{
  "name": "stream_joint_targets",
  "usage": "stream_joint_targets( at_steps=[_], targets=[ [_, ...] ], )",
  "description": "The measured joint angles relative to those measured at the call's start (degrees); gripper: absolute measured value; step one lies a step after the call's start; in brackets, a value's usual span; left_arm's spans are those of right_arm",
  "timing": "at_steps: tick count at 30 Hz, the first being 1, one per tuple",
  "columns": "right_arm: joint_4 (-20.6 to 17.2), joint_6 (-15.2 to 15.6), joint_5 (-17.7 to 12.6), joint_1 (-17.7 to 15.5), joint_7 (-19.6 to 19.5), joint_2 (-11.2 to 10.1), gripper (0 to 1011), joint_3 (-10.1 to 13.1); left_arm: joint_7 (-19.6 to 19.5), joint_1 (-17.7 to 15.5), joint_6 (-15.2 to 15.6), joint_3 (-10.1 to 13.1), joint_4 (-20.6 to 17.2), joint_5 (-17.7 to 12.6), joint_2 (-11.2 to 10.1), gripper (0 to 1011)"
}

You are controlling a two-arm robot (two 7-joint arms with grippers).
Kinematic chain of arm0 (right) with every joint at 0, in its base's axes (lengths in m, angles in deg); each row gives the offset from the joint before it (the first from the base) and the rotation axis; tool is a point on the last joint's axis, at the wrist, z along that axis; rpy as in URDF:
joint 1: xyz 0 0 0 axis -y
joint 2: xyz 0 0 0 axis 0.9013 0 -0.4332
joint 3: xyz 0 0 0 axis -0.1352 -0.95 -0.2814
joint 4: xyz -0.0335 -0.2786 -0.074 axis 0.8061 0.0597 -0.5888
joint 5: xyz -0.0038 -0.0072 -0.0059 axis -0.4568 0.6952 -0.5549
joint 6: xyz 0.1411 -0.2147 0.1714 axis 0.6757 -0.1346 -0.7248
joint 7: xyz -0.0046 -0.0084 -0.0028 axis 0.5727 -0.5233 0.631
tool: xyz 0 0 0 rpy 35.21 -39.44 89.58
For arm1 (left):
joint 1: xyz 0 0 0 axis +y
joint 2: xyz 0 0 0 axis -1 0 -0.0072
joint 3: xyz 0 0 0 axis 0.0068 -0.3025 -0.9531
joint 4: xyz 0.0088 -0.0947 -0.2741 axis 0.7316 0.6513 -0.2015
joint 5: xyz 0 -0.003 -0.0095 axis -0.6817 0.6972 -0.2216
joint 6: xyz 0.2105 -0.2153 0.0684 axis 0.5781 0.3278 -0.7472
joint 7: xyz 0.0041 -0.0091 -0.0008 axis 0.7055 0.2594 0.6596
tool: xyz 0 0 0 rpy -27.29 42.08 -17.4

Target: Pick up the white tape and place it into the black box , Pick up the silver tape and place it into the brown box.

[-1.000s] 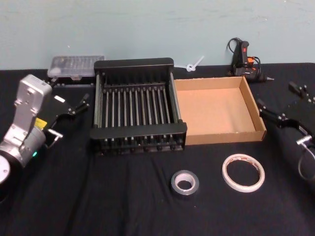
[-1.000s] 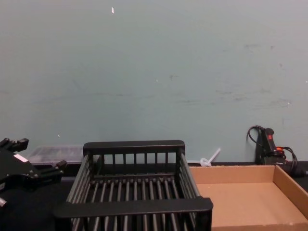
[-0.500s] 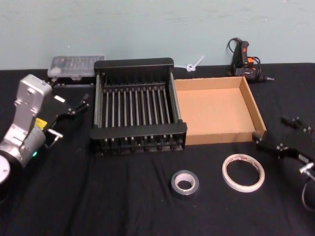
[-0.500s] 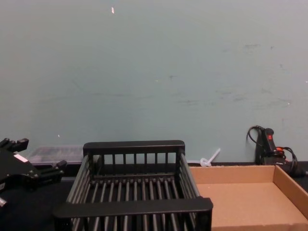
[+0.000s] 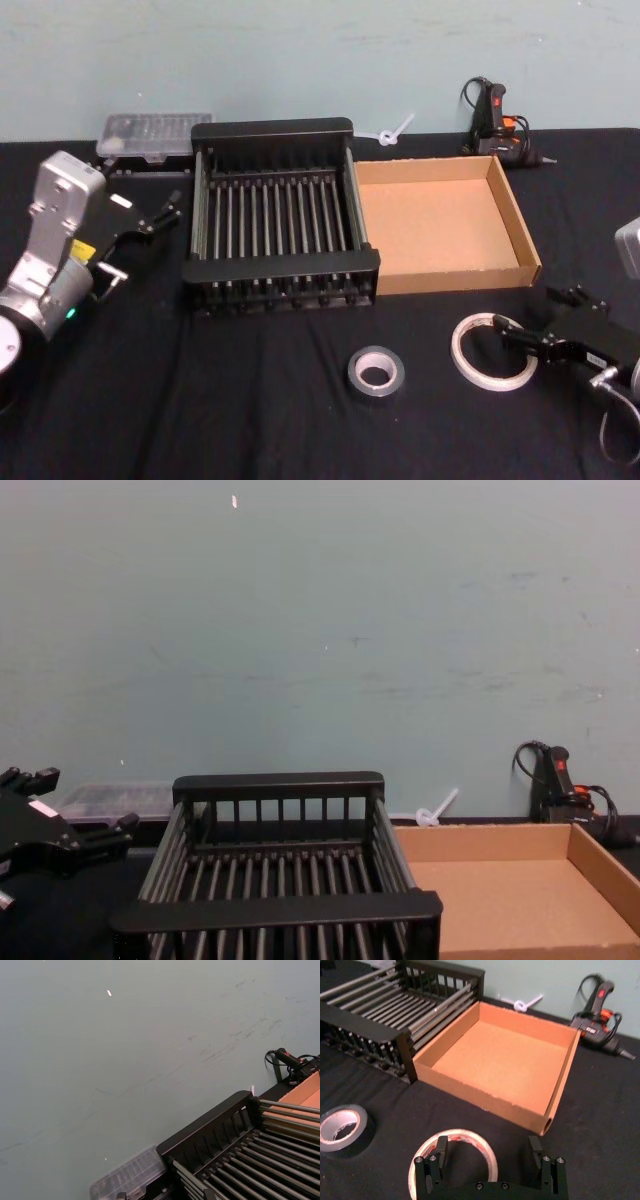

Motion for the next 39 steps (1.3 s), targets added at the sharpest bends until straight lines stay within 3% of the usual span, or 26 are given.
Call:
stream_joint_targets(
  at_steps=[19,39],
  targets=[
    [3.24,2.93,4.29,2.06,1.24,2.92,1002,-1.48,0.00,0.00,0.00,0.00,0.00,0.00,0.00,1001],
    [4.79,5.08,6.38,2.87,3.65,5.06,1002,-0.99,0.00,0.00,0.00,0.00,0.00,0.00,0.00,1001]
  ],
)
